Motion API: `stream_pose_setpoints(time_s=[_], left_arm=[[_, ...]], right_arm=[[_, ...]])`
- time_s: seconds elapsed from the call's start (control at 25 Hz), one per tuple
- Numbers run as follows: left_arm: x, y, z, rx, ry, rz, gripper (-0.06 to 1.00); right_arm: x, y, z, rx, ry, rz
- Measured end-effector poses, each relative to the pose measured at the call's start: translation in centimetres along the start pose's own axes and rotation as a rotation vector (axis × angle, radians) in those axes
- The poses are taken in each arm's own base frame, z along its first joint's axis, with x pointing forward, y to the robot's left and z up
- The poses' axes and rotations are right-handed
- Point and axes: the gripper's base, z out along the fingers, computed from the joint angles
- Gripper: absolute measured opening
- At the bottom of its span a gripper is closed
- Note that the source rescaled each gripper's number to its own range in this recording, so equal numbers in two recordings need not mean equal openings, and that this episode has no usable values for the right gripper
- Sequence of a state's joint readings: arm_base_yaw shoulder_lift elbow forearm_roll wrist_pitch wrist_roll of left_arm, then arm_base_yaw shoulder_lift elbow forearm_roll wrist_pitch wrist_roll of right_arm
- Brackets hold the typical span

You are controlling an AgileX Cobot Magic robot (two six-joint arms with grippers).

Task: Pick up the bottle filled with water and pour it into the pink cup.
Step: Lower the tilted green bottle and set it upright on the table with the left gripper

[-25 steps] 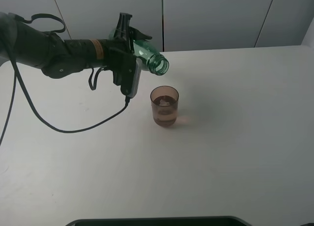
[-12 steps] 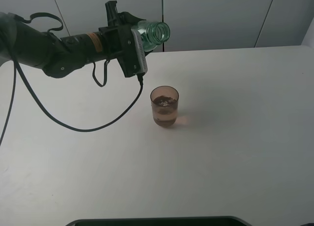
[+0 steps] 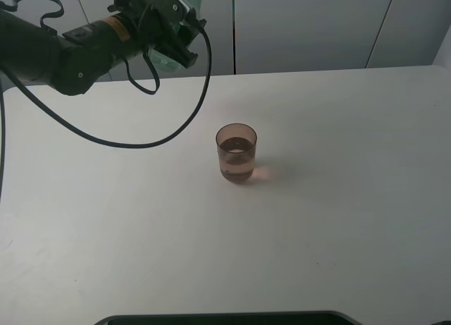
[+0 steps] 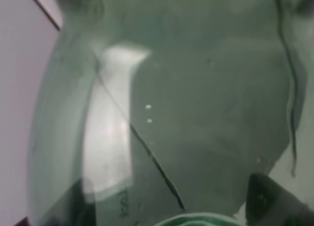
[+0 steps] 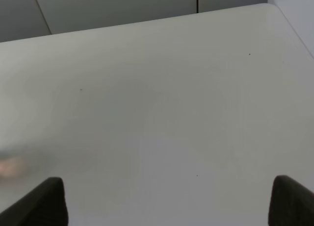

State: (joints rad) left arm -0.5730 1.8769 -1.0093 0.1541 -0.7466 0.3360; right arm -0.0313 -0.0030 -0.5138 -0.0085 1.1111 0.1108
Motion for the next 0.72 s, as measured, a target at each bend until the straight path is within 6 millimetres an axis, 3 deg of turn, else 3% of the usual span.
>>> stream_pose_setpoints(time_s=[0.24, 0.48, 0.72], left_arm=[[-0.7, 2.5, -0.7, -0.074, -0.032, -0.296, 0.02], [1.2, 5.3, -1.7, -0.156, -0.033, -0.462, 0.02], [3.6, 6.1, -3.3, -0.184, 0.011, -0.486, 0.02]], right_arm=[[0.0, 0.0, 0.0, 0.0, 0.0, 0.0], [0.0, 0.0, 0.0, 0.0, 0.0, 0.0], [0.0, 0.0, 0.0, 0.0, 0.0, 0.0]])
